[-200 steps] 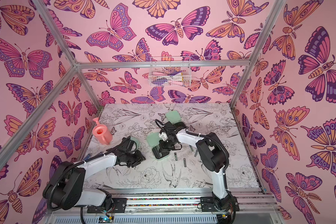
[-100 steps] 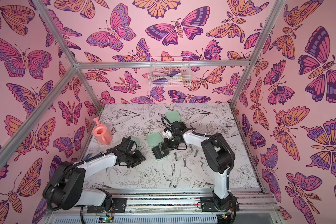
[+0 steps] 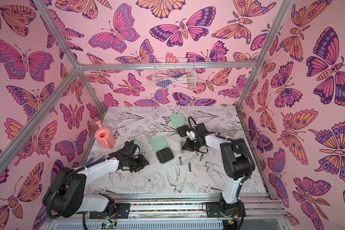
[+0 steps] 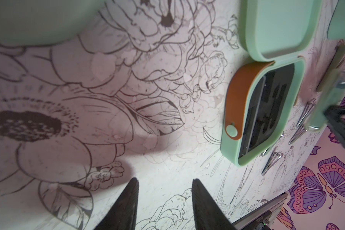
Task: Organize nail clipper sets
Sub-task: Place the nail clipper at the center of the board.
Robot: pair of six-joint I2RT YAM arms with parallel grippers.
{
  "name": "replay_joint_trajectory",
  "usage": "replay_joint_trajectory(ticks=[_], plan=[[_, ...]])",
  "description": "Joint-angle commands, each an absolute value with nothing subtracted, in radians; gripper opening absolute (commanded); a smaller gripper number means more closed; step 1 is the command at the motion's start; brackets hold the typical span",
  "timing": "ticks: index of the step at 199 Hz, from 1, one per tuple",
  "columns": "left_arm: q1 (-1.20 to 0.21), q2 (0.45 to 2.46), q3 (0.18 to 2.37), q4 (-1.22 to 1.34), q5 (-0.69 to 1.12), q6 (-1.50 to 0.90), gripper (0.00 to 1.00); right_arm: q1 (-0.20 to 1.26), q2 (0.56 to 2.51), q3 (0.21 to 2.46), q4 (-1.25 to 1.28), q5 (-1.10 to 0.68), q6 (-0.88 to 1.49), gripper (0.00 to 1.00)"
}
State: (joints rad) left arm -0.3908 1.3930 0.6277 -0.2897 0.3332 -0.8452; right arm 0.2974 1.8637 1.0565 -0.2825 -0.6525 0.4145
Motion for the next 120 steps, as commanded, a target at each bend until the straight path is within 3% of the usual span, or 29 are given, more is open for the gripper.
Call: replay_joint_trajectory(ticks=[1,35,79,120], plan=[[-0.382,1.371,0.629,-0.328,0.331,-0.833,0.46,0.302,1.895,1.05,-0.222,-0.662,0.408,0.07],[-0.382,1.376,0.634,-0.333,0.33,-0.83,0.46,0.301,1.924,1.051,-0.229,-0.6,0.397,0.1],[-0.38,1.38,0.635,-0.332,0.332,-0.827,0.46,0.298,1.94,1.064,-0.308,-0.477,0.362,0.29],[-0.379,1.376,0.635,-0.333,0.333,-0.824,0.46,0.294,1.89,1.081,-0.38,-0.385,0.379,0.37]])
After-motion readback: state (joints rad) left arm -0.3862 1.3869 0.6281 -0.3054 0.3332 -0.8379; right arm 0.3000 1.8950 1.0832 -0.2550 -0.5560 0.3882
